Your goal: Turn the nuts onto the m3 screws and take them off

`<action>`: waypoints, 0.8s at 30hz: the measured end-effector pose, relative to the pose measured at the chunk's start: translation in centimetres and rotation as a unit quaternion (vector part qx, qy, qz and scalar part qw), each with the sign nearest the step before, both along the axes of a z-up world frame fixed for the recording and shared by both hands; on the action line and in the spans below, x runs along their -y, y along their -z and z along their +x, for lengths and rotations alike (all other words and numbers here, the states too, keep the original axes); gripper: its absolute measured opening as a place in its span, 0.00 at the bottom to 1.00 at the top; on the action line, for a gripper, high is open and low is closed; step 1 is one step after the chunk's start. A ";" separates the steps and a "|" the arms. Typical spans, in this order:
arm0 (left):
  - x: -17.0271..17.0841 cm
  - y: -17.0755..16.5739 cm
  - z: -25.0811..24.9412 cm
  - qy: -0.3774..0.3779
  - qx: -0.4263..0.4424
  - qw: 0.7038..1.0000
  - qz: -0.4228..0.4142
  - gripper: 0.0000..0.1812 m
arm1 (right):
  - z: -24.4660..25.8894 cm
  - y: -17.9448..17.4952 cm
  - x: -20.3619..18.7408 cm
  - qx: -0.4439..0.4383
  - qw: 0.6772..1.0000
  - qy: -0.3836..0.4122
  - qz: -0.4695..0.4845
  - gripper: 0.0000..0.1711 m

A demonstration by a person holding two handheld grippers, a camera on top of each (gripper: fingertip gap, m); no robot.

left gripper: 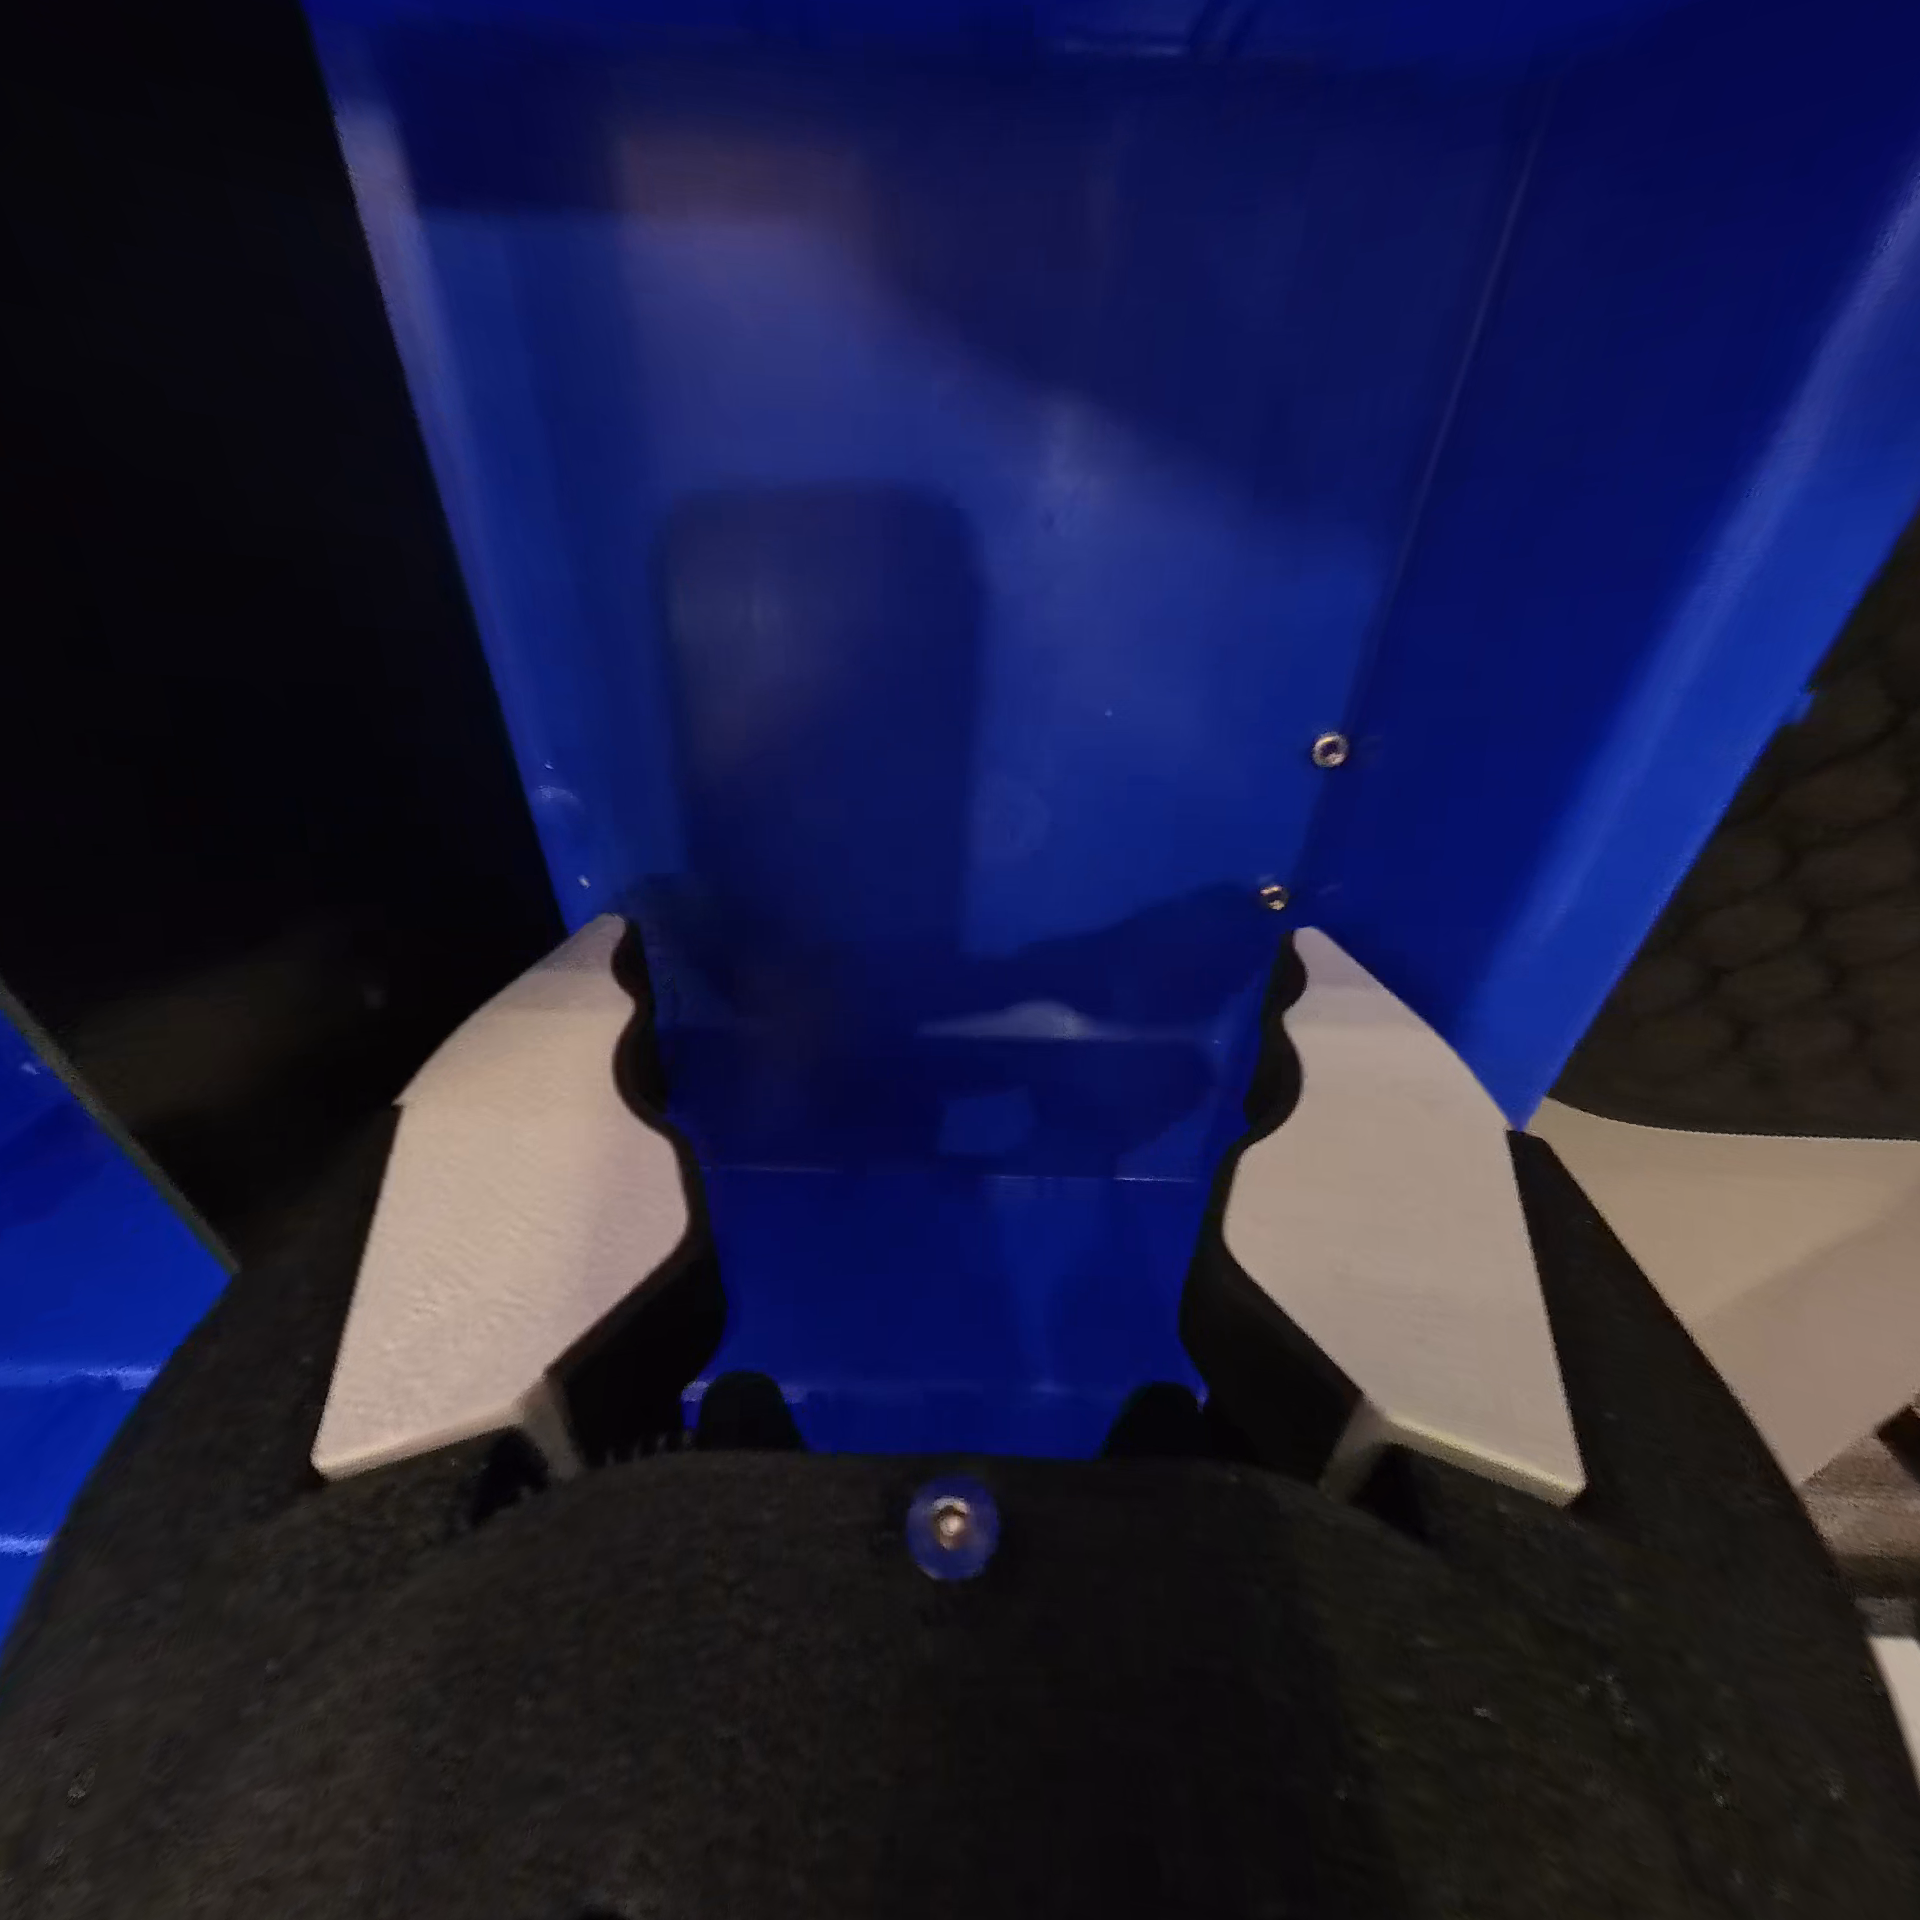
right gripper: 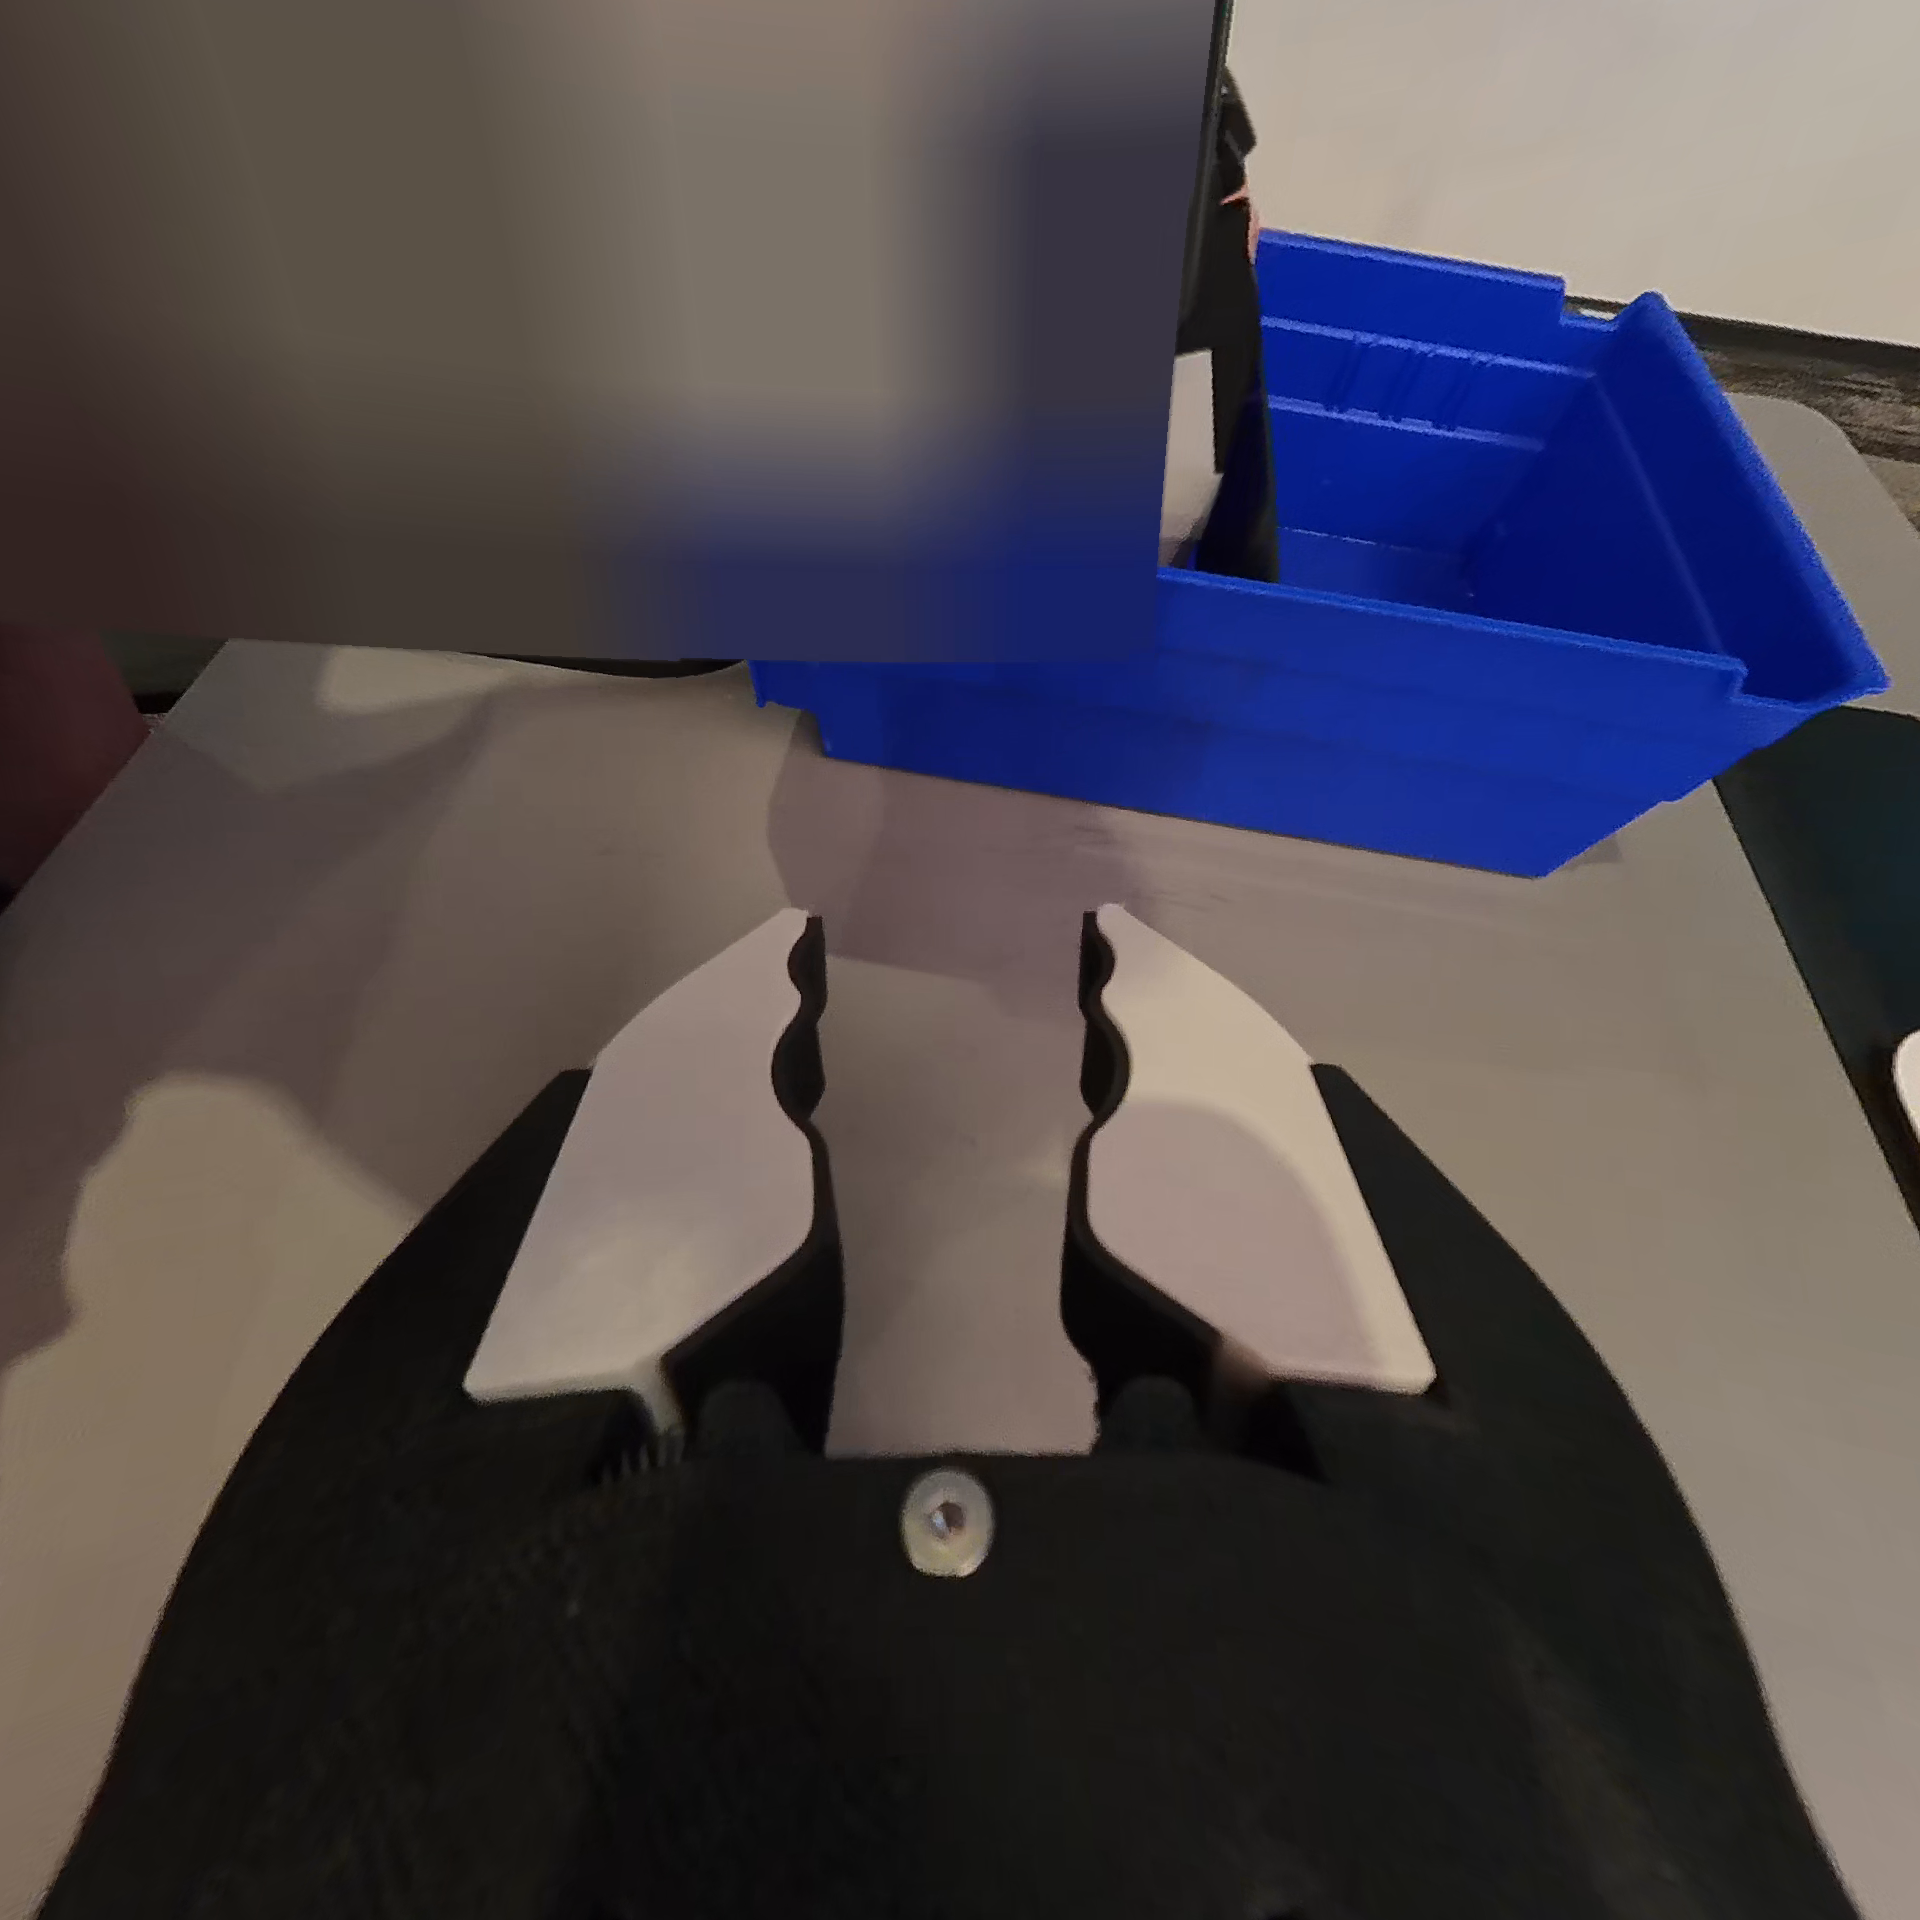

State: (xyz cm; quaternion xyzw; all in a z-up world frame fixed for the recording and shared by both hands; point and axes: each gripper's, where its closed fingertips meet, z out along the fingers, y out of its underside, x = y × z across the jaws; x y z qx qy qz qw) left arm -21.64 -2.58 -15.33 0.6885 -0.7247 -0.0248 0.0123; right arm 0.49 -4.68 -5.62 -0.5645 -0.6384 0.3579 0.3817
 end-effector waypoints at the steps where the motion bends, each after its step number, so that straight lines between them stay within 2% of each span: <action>1: -0.1 0.1 0.2 0.002 0.001 1.000 0.003 0.63 | 0.0 0.0 0.0 0.001 1.000 0.000 0.001 0.28; 10: 0.0 0.7 0.4 0.010 -0.005 1.000 0.008 0.61 | 0.1 0.0 0.0 0.001 1.000 -0.001 -0.006 0.29; 14: -0.5 0.7 0.4 0.000 -0.006 1.000 0.017 0.65 | 0.0 0.2 0.1 0.006 1.000 -0.004 -0.004 0.29; 17: -0.7 0.5 0.5 -0.003 0.000 1.000 0.025 0.62 | 0.0 0.4 0.2 0.010 1.000 -0.006 -0.005 0.29; 18: -1.0 0.5 0.4 0.000 -0.002 0.999 0.037 0.58 | 0.0 0.5 0.2 0.011 1.000 -0.007 -0.006 0.29; 24: -0.6 0.3 0.7 -0.014 0.010 1.000 0.023 0.59 | -0.1 0.5 0.4 0.011 1.000 -0.011 -0.007 0.29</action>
